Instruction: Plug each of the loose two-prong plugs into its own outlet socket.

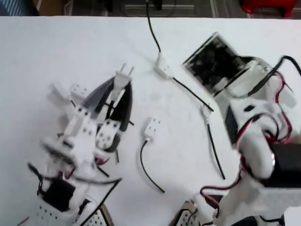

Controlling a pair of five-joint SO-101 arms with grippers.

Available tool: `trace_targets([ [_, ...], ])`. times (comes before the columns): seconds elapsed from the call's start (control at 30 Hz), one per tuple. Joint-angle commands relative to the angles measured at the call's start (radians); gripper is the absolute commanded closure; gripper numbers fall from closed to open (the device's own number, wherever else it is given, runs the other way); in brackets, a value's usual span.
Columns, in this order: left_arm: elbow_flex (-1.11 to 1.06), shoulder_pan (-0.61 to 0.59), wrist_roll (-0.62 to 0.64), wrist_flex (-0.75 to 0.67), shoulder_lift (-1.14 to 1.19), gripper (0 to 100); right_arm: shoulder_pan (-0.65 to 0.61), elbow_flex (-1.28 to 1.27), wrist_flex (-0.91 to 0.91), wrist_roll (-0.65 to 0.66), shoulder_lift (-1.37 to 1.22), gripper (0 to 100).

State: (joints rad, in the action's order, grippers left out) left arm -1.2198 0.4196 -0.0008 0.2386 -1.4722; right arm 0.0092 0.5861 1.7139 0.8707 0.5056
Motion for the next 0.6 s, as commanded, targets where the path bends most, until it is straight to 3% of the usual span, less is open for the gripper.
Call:
trace_targets([
  [0.0,0.239,-0.004,0.011,0.109,0.237,98,0.094,-0.175,0.002,-0.009,0.074,98.0],
  [0.33,0.743,-0.004,0.006,0.652,0.602,98,0.323,-0.614,-0.015,-0.002,0.303,98.0],
  [0.5,0.899,-0.004,0.006,0.822,0.759,98,0.522,-0.845,-0.11,0.009,0.427,97.8],
  [0.57,0.956,-0.004,0.006,0.872,0.832,98,0.613,-0.942,-0.17,0.081,0.478,97.8],
])
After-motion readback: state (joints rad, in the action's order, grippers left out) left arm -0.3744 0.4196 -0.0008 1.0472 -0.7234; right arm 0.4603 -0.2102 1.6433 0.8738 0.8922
